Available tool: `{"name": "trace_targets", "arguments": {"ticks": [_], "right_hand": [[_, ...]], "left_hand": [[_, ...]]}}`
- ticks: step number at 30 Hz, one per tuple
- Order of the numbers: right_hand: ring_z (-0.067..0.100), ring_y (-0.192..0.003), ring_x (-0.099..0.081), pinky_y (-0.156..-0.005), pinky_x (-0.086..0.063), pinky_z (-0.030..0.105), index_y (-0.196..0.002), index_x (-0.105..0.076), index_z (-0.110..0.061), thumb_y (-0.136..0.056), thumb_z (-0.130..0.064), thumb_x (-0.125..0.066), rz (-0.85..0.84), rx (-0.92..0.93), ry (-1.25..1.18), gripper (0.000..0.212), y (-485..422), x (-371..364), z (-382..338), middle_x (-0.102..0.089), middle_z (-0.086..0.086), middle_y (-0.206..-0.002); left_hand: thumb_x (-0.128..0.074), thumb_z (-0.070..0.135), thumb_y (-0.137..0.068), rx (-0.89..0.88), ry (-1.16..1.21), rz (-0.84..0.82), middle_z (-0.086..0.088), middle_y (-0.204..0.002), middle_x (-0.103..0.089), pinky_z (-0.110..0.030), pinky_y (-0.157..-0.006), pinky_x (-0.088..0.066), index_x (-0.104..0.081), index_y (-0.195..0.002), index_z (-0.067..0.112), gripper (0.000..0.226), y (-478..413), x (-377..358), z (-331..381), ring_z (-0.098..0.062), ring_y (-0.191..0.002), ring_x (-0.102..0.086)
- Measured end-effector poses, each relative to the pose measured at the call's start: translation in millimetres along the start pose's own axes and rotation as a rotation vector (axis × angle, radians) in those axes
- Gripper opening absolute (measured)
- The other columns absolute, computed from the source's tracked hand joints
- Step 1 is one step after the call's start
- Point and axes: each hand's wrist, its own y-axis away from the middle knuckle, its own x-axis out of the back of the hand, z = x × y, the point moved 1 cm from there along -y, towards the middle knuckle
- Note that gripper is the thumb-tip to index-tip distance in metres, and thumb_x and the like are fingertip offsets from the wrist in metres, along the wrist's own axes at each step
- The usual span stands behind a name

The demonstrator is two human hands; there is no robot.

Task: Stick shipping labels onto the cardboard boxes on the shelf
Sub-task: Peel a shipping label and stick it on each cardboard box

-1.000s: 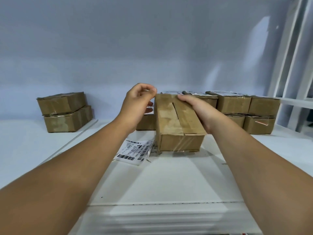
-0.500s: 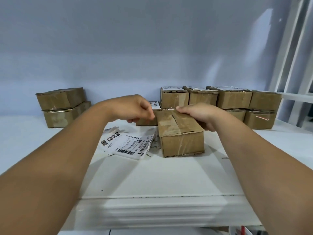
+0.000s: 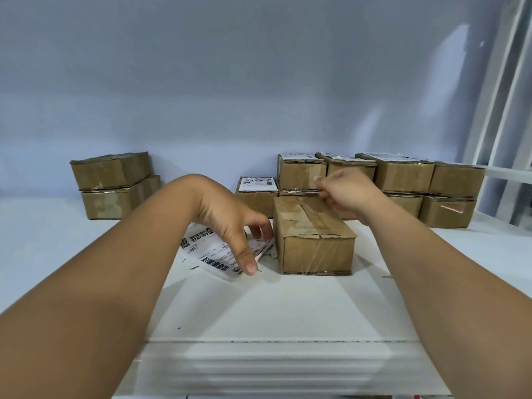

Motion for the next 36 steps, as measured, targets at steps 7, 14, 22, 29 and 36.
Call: {"name": "trace_targets", "arguments": {"ticks": [7,14,22,29,36], "right_hand": [[0.025,-0.071,-0.049,-0.071,-0.041,0.035,-0.089,-0.067,0.001,-0.087,-0.032,-0.06,0.022,0.029,0.01,0.033,-3,-2,-1,-0.059,0.014,-0.082],[0.022,-0.073,-0.052,-0.08,-0.05,0.04,-0.098,-0.064,0.007,-0.086,-0.033,-0.061,0.031,0.053,0.036,0.042,-5,-5,1,-0.059,0.009,-0.078],[0.024,-0.076,-0.055,-0.089,-0.05,0.048,-0.1,-0.064,0.006,-0.084,-0.034,-0.062,0.037,0.071,0.044,0.043,-6,-5,1,-0.06,0.009,-0.08],[0.023,-0.076,-0.054,-0.089,-0.05,0.047,-0.081,-0.063,-0.015,-0.084,-0.033,-0.062,0.031,0.091,0.049,0.018,-6,-7,-1,-0.064,0.02,-0.083],[0.022,-0.076,-0.054,-0.084,-0.051,0.043,-0.082,-0.066,-0.014,-0.085,-0.032,-0.063,0.032,0.106,0.067,0.018,0,-6,-3,-0.068,0.023,-0.097]], "left_hand": [[-0.076,0.033,-0.076,0.056,-0.153,0.028,0.015,-0.144,-0.035,-0.023,-0.098,-0.035,-0.033,-0.139,0.03,0.076,-2,-1,11,-0.009,-0.133,-0.036],[-0.069,0.011,-0.084,0.118,0.045,0.054,0.002,-0.145,-0.034,-0.024,-0.085,-0.05,-0.038,-0.138,0.035,0.067,-4,0,-4,-0.014,-0.106,-0.047],[-0.066,0.025,-0.087,0.282,-0.175,0.249,-0.003,-0.119,-0.054,-0.011,-0.043,-0.038,-0.05,-0.115,0.017,0.033,-11,4,-10,-0.007,-0.064,-0.052],[-0.067,0.023,-0.085,0.25,-0.302,0.333,-0.006,-0.114,-0.057,-0.019,-0.056,-0.028,-0.058,-0.104,0.014,0.023,-14,8,-14,-0.019,-0.088,-0.044],[-0.076,0.027,-0.078,0.247,0.043,0.248,0.003,-0.057,-0.062,-0.018,-0.057,-0.046,-0.05,-0.1,0.012,0.037,-9,7,-19,-0.012,-0.058,-0.058]]}}
